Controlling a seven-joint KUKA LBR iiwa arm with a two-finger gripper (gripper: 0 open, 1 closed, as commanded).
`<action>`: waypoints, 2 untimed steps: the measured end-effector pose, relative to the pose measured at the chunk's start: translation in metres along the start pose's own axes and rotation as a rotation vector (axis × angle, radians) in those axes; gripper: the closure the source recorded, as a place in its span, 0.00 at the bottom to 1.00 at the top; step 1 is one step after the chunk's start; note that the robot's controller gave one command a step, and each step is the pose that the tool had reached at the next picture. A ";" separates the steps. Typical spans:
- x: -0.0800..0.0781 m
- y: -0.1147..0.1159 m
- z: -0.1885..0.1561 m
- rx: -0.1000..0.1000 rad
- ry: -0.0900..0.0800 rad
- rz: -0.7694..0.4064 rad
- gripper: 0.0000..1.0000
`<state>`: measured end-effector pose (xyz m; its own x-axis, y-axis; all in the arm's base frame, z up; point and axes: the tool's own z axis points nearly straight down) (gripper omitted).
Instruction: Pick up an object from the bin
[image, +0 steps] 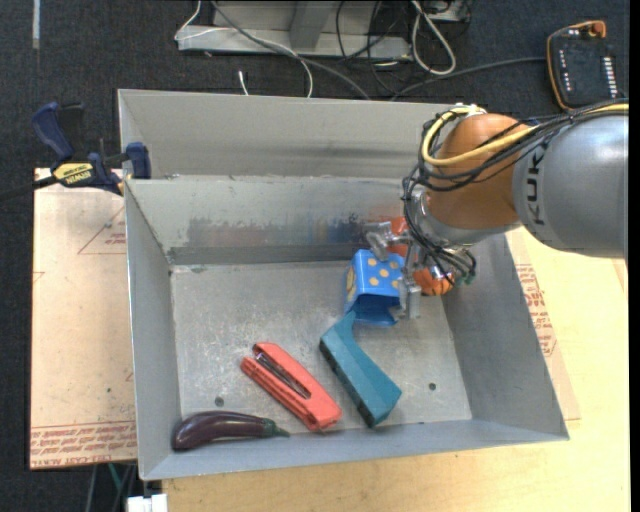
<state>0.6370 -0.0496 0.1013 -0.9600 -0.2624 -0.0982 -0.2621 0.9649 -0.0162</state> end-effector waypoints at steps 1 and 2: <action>0.000 0.000 0.000 0.000 0.000 0.000 0.00; 0.000 0.000 0.000 0.000 0.000 0.000 0.00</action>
Offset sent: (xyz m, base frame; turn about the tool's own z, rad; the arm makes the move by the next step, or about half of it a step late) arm 0.0034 -0.0221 -0.0313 -0.0082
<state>0.6370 -0.0496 0.1013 -0.9601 -0.2620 -0.0984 -0.2617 0.9650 -0.0160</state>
